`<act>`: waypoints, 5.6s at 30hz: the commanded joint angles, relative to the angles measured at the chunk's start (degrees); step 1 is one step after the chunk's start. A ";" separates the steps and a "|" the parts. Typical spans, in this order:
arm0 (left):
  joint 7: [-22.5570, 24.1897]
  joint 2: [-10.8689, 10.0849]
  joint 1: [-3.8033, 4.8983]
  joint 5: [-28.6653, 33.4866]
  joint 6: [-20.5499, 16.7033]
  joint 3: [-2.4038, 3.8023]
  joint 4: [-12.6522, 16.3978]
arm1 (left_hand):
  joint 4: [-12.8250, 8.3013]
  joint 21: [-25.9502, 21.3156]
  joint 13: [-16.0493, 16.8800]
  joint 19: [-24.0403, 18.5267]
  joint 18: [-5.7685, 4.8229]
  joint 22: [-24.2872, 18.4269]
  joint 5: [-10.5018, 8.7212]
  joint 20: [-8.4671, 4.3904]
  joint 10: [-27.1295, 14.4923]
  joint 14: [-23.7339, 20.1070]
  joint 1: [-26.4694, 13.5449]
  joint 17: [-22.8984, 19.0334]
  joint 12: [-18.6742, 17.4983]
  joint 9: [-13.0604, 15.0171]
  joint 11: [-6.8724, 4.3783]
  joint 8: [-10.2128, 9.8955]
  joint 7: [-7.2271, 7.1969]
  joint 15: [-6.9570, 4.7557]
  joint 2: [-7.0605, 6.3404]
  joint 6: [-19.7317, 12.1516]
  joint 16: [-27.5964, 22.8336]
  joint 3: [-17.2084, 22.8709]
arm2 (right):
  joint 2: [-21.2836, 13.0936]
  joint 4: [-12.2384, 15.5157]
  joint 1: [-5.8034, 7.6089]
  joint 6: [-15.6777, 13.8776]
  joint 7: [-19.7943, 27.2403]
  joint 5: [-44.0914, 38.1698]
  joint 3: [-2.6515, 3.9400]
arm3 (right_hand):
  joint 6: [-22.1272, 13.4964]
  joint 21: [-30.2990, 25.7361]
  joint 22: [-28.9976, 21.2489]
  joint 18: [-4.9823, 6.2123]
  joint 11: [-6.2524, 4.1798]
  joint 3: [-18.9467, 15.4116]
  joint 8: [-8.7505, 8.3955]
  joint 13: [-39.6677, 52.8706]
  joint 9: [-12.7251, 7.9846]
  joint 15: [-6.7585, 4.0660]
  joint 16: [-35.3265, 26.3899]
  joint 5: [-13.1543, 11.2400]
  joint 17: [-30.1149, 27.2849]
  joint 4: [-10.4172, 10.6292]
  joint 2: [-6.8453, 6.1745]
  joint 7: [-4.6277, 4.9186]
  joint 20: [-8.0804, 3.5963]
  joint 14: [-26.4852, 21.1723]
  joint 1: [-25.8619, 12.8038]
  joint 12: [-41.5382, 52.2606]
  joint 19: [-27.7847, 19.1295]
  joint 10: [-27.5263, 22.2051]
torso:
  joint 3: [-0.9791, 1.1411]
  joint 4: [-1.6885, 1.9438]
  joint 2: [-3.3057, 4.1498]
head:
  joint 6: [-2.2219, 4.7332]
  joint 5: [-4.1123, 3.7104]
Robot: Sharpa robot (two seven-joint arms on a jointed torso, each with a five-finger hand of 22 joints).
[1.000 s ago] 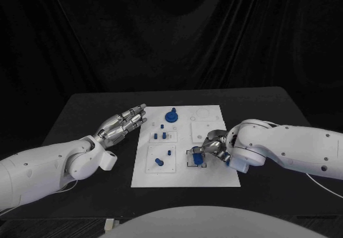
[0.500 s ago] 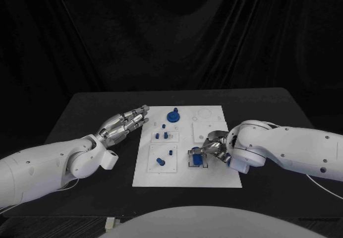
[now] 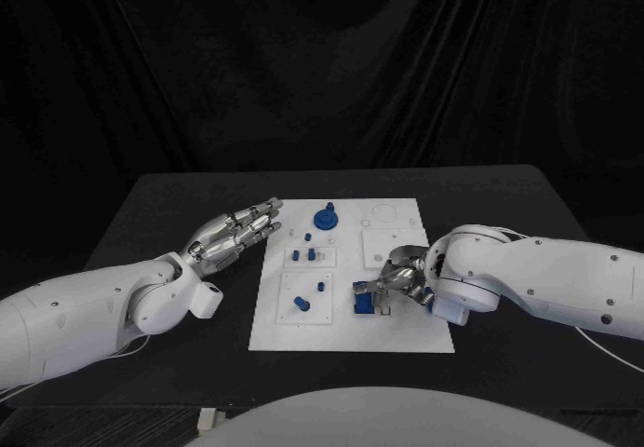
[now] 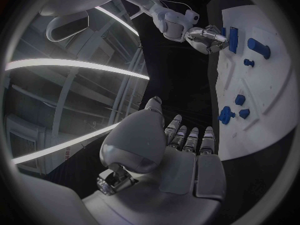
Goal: Assemble the parts on the task board
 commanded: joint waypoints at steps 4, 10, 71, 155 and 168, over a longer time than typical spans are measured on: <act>3.14 0.18 -0.08 0.05 0.95 0.05 0.01 | -0.10 -0.08 0.03 0.07 0.13 0.04 0.17 0.29 0.01 -0.02 0.50 -0.06 0.27 -0.04 0.31 0.38 0.04 0.35 0.05 0.01 -0.21 0.38 | 0.07 -0.02 -0.29 0.89 -0.97 -0.86 -0.18 | -0.79 -0.58 10.44 1.20 0.53 -2.03 -0.39 15.09 -0.99 0.61 -0.46 -3.38 -0.34 0.84 -0.33 0.13 0.44 2.28 -1.13 0.20 1.05 6.11 | 0.02 -0.03 0.01 | 0.01 0.13; 3.06 0.18 -0.09 0.05 1.04 0.05 -0.06 | -0.13 -0.08 0.03 0.07 0.12 0.04 0.31 0.32 0.01 -0.02 0.59 -0.06 0.26 -0.07 0.29 0.37 0.02 0.41 0.06 -0.14 -0.21 0.43 | -0.19 0.10 -0.31 0.17 -0.76 -0.93 -0.18 | -0.73 -0.96 10.35 1.27 0.56 -5.26 -0.17 15.09 -1.91 0.65 -0.68 -5.62 -0.76 3.06 0.04 0.16 0.48 2.21 -3.13 0.20 1.00 6.11 | 0.02 -0.03 0.01 | 0.01 0.20; 1.95 1.08 -0.10 0.05 1.54 0.05 -0.88 | -0.22 -0.01 0.06 0.14 0.15 0.12 0.66 0.67 0.04 -0.02 0.93 -0.06 0.39 -0.17 0.22 0.27 -0.15 0.64 0.01 -0.94 -0.21 0.61 | -14.78 5.82 1.04 1.89 -1.48 -22.67 -0.22 | 7.73 2.59 11.24 0.61 -2.07 -12.34 2.44 15.09 -2.79 -1.63 -0.58 3.01 -3.11 -2.39 5.33 -2.67 -1.77 2.17 9.61 0.20 2.36 6.11 | 0.01 -0.03 -0.01 | 0.01 0.03; 1.51 1.43 -0.18 0.05 3.63 0.05 -1.11 | -0.07 0.23 0.46 0.43 1.29 0.35 2.12 2.12 1.03 0.16 2.25 0.07 2.90 0.04 1.90 1.60 1.24 0.94 0.78 0.54 0.07 1.98 | -8.18 5.03 0.28 -8.59 0.26 4.43 -0.18 | 5.18 0.88 10.92 0.90 -0.87 14.31 3.21 15.09 -3.66 -0.67 -2.19 34.26 -7.49 -18.07 -0.81 -1.19 -0.81 1.59 12.00 0.20 1.95 6.11 | 0.00 0.00 0.00 | 0.01 0.34; 0.81 1.39 -0.19 0.05 4.03 0.05 -1.12 | -0.05 0.22 0.45 0.42 1.30 0.34 2.12 2.17 1.00 0.17 2.24 0.08 2.87 0.04 2.00 1.62 1.34 0.99 0.77 0.52 0.08 1.99 | -5.66 2.20 -0.85 -11.69 0.19 5.34 -0.20 | 4.38 0.59 10.82 0.96 -0.84 14.63 3.62 15.09 -3.37 -0.62 -2.36 31.82 -8.00 -17.13 -0.66 -1.19 -0.76 1.49 11.18 0.20 1.85 6.11 | 0.00 0.03 0.03 | 0.01 0.44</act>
